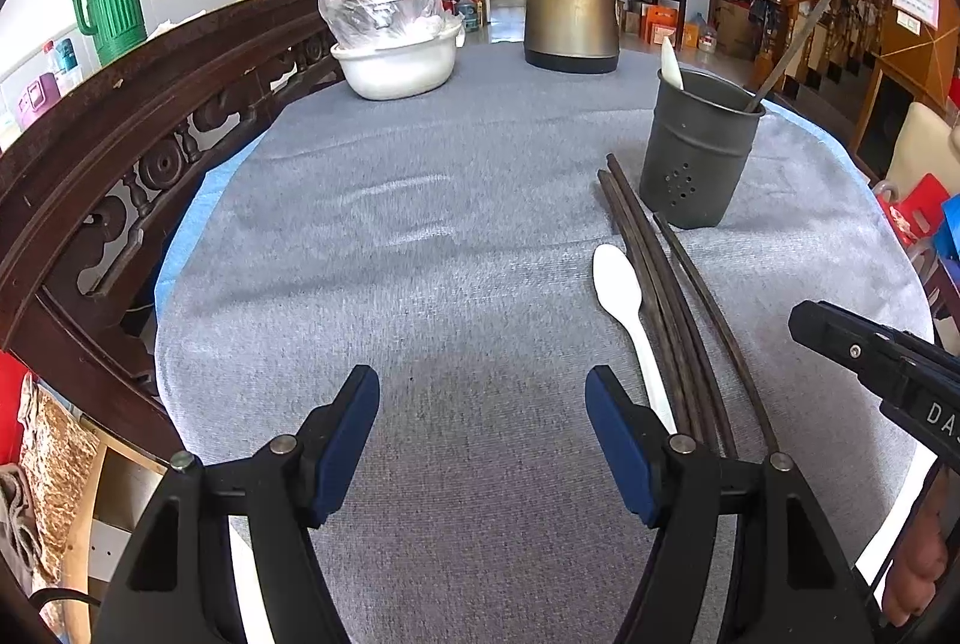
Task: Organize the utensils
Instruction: 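Move both tools back toward the remaining spoon and chopsticks, then grasp the second white spoon with the left tool while the right tool grasps another chopstick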
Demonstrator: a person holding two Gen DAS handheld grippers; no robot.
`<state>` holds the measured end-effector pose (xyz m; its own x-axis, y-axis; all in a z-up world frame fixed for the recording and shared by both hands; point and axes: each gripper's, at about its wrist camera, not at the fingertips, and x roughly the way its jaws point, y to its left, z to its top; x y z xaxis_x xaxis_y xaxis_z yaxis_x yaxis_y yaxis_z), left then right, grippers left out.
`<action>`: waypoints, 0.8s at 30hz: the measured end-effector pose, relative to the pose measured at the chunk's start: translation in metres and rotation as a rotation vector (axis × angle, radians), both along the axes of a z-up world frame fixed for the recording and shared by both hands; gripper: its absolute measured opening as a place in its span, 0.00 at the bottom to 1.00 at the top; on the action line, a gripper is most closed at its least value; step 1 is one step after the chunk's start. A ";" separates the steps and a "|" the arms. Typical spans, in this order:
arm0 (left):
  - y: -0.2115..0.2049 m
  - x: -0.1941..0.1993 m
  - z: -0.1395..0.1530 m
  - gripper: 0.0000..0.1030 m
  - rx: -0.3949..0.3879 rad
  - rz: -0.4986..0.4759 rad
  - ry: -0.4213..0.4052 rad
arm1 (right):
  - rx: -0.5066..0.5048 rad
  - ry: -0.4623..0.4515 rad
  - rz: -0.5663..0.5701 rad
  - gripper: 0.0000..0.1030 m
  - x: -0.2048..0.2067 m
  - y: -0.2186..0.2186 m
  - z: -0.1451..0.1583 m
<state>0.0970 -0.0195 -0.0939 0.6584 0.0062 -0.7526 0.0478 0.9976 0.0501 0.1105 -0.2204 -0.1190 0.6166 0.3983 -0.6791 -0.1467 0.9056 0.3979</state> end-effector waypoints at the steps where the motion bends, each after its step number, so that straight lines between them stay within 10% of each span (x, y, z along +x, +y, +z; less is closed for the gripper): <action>1: 0.001 0.001 -0.001 0.70 -0.003 0.002 0.004 | -0.001 0.001 0.001 0.26 0.000 0.000 -0.001; 24: -0.011 0.080 -0.030 0.70 -0.228 -0.097 0.194 | 0.043 0.046 -0.031 0.26 0.008 -0.014 -0.017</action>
